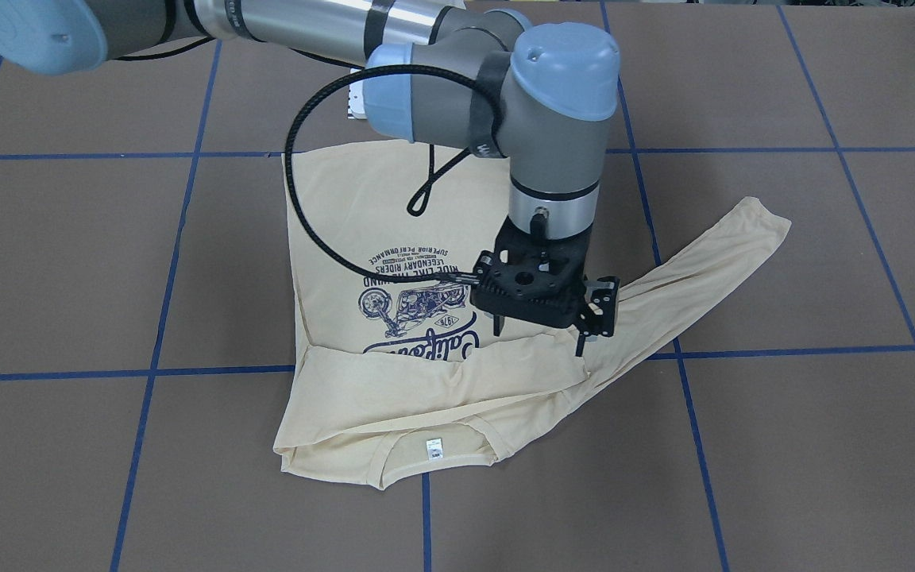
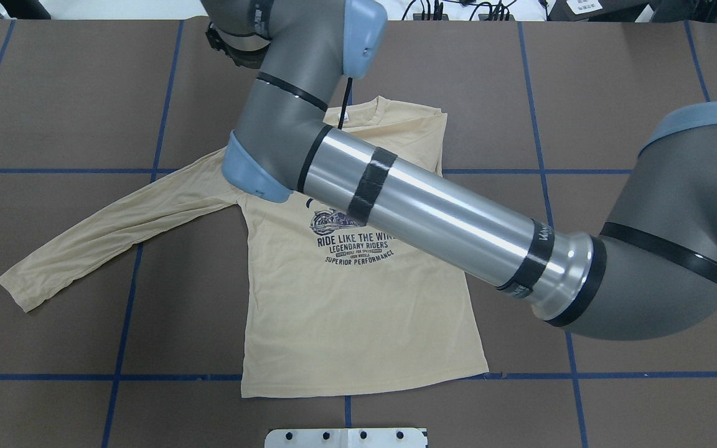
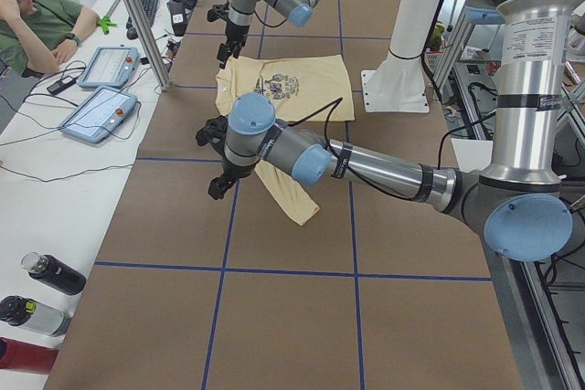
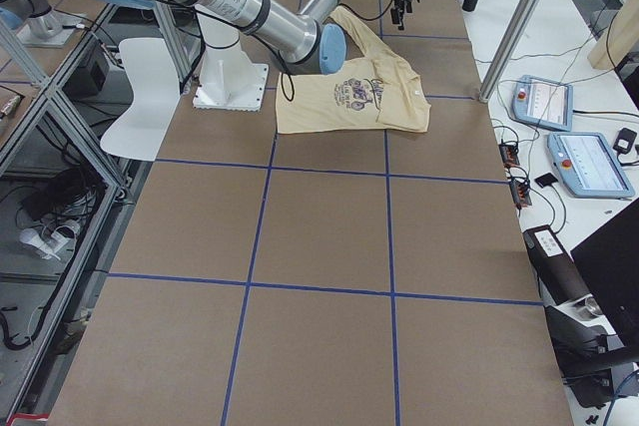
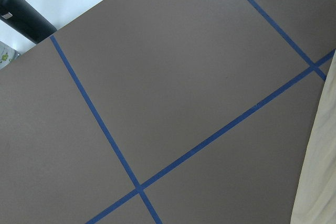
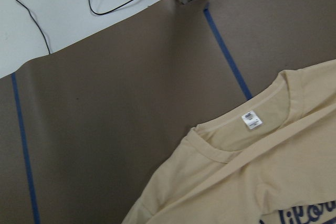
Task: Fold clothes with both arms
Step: 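Lift the held sleeve and fold it across the shirt front toward the other sleeve, then release the sleeve and raise the right gripper while the left gripper approaches the other cuff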
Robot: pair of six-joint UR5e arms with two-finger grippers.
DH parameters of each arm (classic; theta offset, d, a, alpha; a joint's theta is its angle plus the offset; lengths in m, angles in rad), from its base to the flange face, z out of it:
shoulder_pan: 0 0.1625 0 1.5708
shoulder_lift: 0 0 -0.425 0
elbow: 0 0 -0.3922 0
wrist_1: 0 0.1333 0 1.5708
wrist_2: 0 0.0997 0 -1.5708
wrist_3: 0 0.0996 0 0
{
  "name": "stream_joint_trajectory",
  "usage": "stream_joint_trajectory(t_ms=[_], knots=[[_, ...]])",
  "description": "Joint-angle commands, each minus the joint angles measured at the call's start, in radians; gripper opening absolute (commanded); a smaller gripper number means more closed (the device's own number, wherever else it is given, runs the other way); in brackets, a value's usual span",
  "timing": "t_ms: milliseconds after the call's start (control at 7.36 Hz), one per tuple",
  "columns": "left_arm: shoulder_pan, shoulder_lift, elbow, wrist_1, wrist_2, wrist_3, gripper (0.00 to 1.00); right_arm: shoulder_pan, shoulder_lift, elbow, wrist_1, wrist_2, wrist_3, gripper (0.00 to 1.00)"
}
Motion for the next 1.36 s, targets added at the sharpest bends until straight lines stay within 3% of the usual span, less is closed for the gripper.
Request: stream_joint_trajectory(t_ms=[0, 272, 408, 680, 951, 1223], knots=[[0.059, 0.023, -0.002, -0.08, -0.014, -0.023, 1.0, 0.04, -0.264, 0.38, -0.189, 0.042, -0.15, 1.0], [0.166, 0.059, -0.007, -0.144, -0.001, -0.197, 1.0, 0.11, -0.585, 0.666, -0.202, 0.095, -0.352, 1.0], [0.21, 0.113, -0.005, -0.259, 0.021, -0.289, 1.0, 0.185, -0.68, 0.726, -0.201, 0.179, -0.473, 1.0], [0.357, 0.208, -0.005, -0.523, 0.177, -0.515, 1.0, 0.325, -0.861, 0.811, -0.192, 0.327, -0.727, 1.0], [0.486, 0.238, -0.005, -0.544, 0.266, -0.549, 1.0, 0.407, -1.036, 0.875, -0.14, 0.382, -0.869, 1.0], [0.571, 0.27, -0.007, -0.568, 0.315, -0.568, 1.0, 0.497, -1.232, 0.873, 0.036, 0.465, -0.978, 1.0]])
